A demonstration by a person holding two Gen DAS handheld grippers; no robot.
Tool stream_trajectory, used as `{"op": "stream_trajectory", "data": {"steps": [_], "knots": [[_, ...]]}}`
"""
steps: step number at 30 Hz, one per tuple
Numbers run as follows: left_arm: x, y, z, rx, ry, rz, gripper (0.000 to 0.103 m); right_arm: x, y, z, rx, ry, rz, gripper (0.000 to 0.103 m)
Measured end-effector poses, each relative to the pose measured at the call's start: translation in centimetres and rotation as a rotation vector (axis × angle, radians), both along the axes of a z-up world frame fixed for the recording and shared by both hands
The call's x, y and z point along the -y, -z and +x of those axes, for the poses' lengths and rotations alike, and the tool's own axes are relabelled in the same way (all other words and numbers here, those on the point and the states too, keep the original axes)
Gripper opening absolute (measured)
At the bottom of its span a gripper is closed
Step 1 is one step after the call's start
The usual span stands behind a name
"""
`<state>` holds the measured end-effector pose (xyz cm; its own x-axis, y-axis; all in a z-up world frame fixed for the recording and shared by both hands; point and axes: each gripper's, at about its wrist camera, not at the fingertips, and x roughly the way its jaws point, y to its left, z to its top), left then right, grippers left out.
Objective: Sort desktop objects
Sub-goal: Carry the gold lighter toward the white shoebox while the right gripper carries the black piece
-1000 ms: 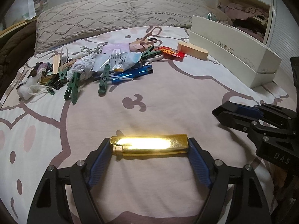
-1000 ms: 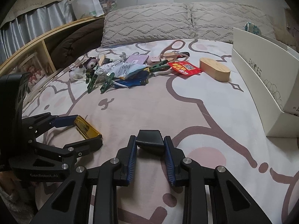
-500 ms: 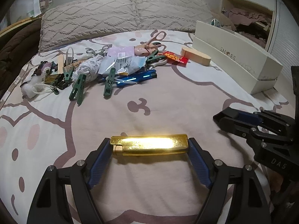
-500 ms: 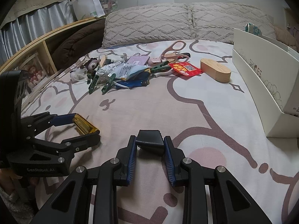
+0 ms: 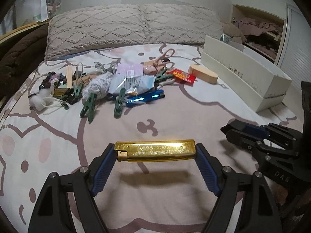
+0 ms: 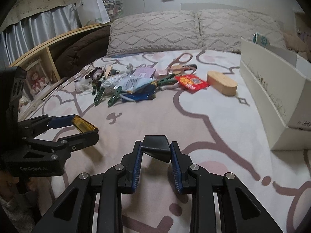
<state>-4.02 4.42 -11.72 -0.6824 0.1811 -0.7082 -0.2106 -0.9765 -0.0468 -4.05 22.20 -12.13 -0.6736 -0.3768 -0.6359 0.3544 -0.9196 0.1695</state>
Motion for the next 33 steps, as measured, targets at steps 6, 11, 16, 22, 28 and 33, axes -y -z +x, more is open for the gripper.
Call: {"op": "stream_trajectory", "data": {"steps": [6,11,16,22,28,33], "knots": [[-0.7,-1.6,-0.4,-0.032,-0.002,0.001,0.081,0.0,-1.4,-0.2,-0.039,-0.001,0.008,0.03],[-1.7,-2.8,-0.9,-0.051,0.007,0.003,0.081,-0.7,-3.4,-0.5,-0.082,0.014,-0.002,0.03],[-3.0,-4.3,-1.7,-0.067,0.022,0.004,0.081,-1.8,-5.1,-1.1,-0.112,0.038,-0.011,0.03],[-5.0,-6.4,-3.0,-0.101,0.046,0.002,0.081,-3.8,-6.8,-2.0,-0.141,0.075,-0.023,0.03],[-7.0,-7.6,-4.3,-0.122,0.064,0.013,0.081,-5.8,-8.9,-3.2,-0.184,0.106,-0.024,0.03],[-8.6,-9.1,-5.6,-0.149,0.084,0.049,0.081,-7.5,-10.6,-4.0,-0.225,0.127,-0.03,0.03]]}}
